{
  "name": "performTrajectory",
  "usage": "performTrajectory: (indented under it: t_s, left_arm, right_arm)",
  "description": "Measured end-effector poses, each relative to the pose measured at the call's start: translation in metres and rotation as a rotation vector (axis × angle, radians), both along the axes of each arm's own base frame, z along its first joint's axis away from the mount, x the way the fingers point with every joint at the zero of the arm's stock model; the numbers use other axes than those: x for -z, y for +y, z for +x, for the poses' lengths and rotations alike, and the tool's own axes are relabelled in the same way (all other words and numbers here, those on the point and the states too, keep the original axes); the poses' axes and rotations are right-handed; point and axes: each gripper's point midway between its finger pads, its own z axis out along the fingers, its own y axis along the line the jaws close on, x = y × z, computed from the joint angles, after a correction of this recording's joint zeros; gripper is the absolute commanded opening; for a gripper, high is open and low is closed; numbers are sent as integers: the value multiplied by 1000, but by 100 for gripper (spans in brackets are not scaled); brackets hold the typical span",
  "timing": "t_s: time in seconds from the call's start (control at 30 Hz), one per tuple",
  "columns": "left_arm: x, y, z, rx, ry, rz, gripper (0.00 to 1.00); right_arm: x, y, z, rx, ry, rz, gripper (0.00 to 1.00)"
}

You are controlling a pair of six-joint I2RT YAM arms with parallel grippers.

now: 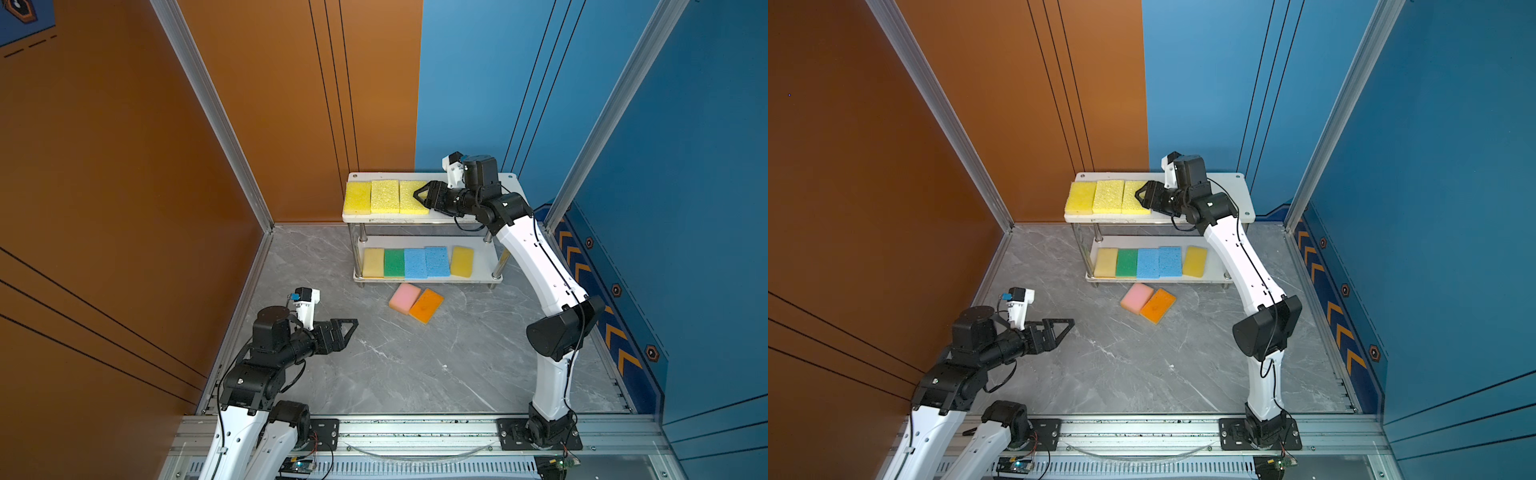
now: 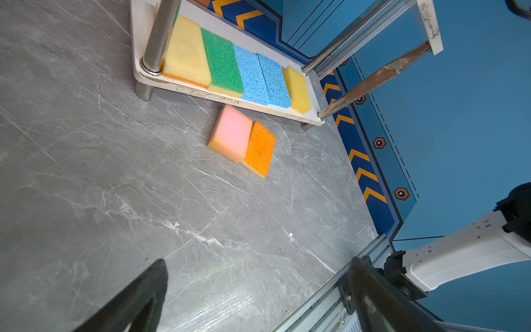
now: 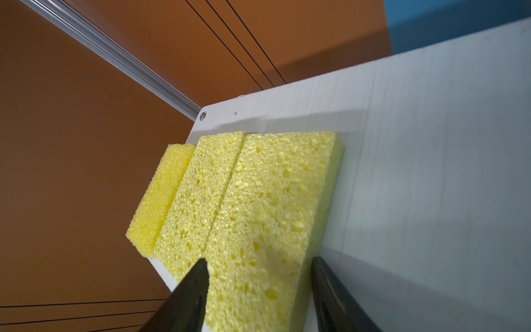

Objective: Place and organize the cleaning sponges onto the shelf
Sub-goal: 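Push the pale yellow sponge against the row with the right gripper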

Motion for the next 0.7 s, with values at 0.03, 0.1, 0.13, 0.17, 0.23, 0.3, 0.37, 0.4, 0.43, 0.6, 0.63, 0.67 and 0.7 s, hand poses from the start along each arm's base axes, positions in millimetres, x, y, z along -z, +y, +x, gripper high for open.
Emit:
performTrajectory:
  t_s: [0.03,0.1,0.13,0.17,0.23,0.3,0.37,0.4,0.43,0.6,0.63,0.67,0.7]
  left_arm:
    - [0,0,0,0,0,0,98]
    - [0,0,0,0,0,0,98]
    - [0,0,0,0,0,0,98]
    - [0,0,0,0,0,0,98]
    - [0,0,0,0,0,0,98]
    - [0,0,0,0,0,0,98]
    - [0,1,0,-3,0,0,98]
    - [0,1,1,-5,0,0,98]
    - [0,1,1,-7,1,0,98]
    - [2,2,2,-11,7,1,98]
    - [2,2,2,-12,7,1,98]
    - [2,2,2,-11,8,0,98]
    - [2,2,2,-10,9,0,98]
  right_arm:
    - [0,0,0,0,0,0,59]
    - [0,0,0,0,0,0,59]
    - [0,0,0,0,0,0,59]
    - [0,0,0,0,0,0,59]
    - [0,0,0,0,0,0,59]
    - [0,0,0,0,0,0,60]
    - [0,0,0,1,-1,0,60]
    - [0,0,0,1,-1,-1,60]
    - [0,0,0,1,-1,-1,60]
    - [-1,-2,0,6,-4,-4,61]
    - [-1,-3,0,8,-4,-6,61]
    - [-1,-3,-1,10,-4,-7,61]
    - [-2,-4,-3,11,-4,-8,61]
